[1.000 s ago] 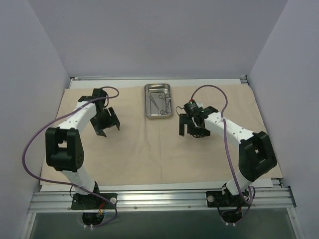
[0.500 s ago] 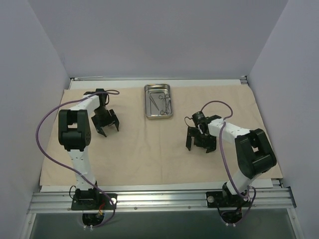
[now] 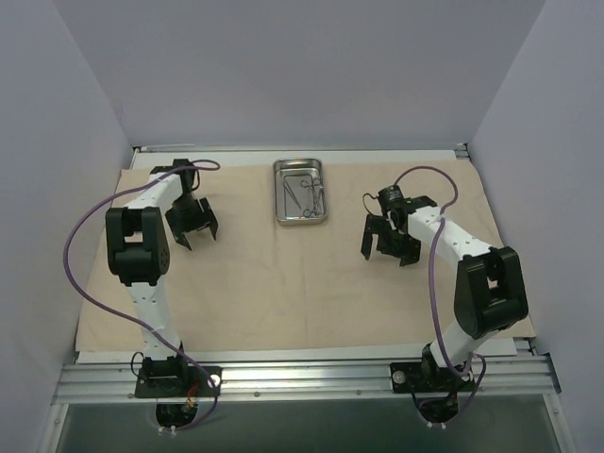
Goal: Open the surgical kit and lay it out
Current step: Smooth out the surgical kit at the center of the board.
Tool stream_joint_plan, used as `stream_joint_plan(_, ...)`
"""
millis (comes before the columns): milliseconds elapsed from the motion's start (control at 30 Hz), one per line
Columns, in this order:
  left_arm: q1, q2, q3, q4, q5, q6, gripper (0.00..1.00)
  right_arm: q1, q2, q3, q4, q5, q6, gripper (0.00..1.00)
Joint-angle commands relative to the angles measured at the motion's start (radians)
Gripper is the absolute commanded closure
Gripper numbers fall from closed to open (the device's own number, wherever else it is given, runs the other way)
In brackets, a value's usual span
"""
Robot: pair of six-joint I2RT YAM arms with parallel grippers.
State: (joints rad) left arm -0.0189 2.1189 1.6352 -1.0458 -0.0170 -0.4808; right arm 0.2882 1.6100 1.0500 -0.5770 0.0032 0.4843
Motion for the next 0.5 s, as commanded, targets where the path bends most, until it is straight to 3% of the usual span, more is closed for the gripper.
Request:
stream_joint_plan(0, 0.005, -0.073, 0.09, -0.005, -0.017, 0.03, 0.19, -0.047, -0.009, 0.103, -0.058, 0.061, -0.047, 0.0)
stream_joint_plan(200, 0.008, 0.038, 0.196, -0.039, 0.017, 0.028, 0.19, -0.213, 0.125, 0.125, 0.031, 0.018, -0.11, 0.0)
stream_joint_plan(467, 0.049, 0.171, 0.227, -0.042, 0.015, 0.03, 0.19, -0.331, 0.272, 0.157, 0.072, 0.124, -0.13, 0.0)
